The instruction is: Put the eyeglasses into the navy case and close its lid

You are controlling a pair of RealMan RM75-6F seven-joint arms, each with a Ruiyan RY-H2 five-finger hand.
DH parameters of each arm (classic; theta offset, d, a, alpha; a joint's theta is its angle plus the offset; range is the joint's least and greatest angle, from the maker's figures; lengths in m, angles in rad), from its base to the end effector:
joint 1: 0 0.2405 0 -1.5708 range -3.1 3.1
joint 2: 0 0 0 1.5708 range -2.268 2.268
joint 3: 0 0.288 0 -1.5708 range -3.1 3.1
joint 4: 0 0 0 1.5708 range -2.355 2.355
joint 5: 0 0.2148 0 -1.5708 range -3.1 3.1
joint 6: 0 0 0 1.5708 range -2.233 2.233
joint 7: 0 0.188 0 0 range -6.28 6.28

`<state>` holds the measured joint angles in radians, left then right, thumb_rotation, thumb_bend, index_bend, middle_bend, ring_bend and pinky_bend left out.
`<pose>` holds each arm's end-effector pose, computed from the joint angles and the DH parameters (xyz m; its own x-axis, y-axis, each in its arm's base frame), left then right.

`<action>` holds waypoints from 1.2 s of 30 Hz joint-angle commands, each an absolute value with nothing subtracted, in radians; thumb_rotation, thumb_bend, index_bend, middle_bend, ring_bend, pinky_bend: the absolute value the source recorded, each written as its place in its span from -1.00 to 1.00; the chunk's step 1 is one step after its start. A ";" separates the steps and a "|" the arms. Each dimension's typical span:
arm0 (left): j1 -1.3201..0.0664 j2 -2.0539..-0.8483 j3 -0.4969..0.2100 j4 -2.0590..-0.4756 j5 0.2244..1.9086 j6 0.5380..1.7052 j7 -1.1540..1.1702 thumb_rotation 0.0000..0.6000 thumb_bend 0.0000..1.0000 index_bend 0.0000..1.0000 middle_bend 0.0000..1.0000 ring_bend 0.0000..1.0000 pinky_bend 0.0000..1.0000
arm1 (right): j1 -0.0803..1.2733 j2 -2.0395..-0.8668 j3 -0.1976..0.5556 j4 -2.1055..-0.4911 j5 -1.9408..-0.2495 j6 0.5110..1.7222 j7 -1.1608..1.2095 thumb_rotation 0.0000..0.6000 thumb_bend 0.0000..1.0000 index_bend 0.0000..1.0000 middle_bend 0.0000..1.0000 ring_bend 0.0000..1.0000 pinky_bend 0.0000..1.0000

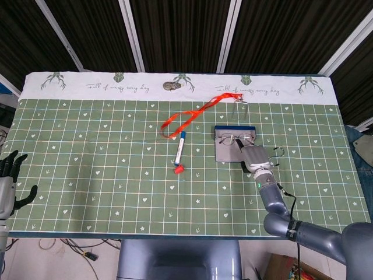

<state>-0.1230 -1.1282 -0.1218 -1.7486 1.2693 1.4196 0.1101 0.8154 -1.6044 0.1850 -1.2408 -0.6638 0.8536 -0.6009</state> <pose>-0.3390 0.2499 0.1648 0.3259 0.0156 0.9453 0.9329 0.1565 -0.3243 -0.2383 -0.4543 -0.0393 0.5453 -0.3737 0.7503 -0.8276 -0.0978 0.5528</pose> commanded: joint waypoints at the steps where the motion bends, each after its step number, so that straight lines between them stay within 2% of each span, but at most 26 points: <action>1: -0.124 -1.128 -0.122 -1.748 1.268 1.418 0.111 1.00 -0.29 -0.79 -1.00 -1.00 -1.00 | 0.824 -1.618 0.192 -1.221 -0.654 0.845 -0.597 1.00 0.16 -0.86 0.32 0.41 0.32; 36: -0.125 -1.124 -0.123 -1.753 1.259 1.414 0.107 1.00 -0.29 -0.79 -1.00 -1.00 -1.00 | 0.891 -1.655 0.232 -1.086 -0.510 0.799 -0.639 1.00 0.21 -0.83 0.37 0.45 0.35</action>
